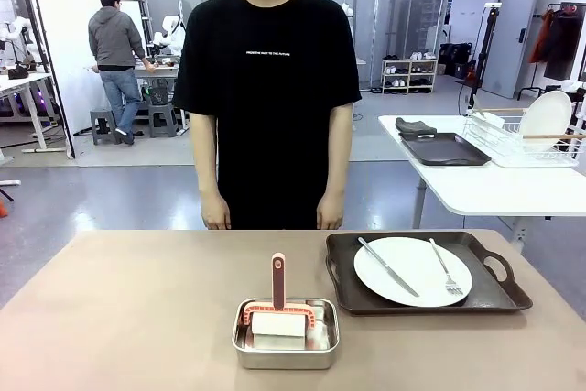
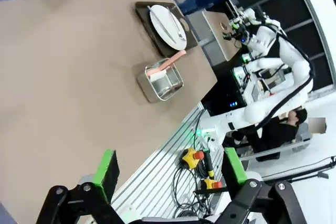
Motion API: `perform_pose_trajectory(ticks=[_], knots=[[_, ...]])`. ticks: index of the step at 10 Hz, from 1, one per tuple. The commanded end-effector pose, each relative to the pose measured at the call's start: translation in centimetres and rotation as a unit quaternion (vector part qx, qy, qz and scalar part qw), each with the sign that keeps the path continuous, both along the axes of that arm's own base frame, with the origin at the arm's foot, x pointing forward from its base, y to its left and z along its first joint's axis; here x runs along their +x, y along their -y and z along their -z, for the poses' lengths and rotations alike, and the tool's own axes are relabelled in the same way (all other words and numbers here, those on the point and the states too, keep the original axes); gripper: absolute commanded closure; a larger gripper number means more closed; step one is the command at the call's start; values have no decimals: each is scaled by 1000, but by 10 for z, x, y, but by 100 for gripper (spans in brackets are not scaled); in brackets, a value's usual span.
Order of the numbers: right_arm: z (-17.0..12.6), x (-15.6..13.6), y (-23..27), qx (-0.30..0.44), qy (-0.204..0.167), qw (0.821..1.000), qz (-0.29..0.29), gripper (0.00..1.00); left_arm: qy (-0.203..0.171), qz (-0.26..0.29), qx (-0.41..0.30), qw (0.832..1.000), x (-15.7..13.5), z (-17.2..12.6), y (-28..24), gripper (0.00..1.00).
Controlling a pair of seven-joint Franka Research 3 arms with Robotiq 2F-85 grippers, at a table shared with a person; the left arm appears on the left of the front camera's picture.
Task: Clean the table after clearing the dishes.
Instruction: When the right (or left) Handle tray is removed, use the right hand (or left hand) to clean the right (or left) side of the table with the Lint Roller.
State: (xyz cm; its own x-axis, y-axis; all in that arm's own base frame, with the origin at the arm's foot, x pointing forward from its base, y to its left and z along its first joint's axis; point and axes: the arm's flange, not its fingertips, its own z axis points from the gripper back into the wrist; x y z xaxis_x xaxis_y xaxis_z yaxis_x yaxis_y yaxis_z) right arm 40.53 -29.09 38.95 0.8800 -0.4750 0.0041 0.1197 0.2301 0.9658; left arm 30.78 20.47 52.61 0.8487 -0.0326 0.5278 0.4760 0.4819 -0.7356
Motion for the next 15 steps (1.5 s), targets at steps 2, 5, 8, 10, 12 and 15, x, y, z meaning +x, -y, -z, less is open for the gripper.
perform_pose_trajectory(ticks=[2, 5, 8, 10, 12, 15], knots=[[-3, -1, -1, 0, 2, 1000, 0, 0, -33, -37, -20, 999, 1, 2, -21, 0], [-3, -1, -1, 0, 2, 1000, 0, 0, -21, -28, -5, 999, -2, 12, -20, 0], [-3, -1, -1, 0, 2, 1000, 0, 0, -21, -28, -5, 999, -2, 12, -20, 0], [-3, -1, -1, 0, 2, 1000, 0, 0, -21, -28, -5, 999, -2, 12, -20, 0], [-3, -1, -1, 0, 2, 1000, 0, 0, -21, -28, -5, 999, -2, 12, -20, 0], [-3, -1, -1, 0, 2, 1000, 0, 0, -21, -28, -5, 999, -2, 12, -20, 0]])
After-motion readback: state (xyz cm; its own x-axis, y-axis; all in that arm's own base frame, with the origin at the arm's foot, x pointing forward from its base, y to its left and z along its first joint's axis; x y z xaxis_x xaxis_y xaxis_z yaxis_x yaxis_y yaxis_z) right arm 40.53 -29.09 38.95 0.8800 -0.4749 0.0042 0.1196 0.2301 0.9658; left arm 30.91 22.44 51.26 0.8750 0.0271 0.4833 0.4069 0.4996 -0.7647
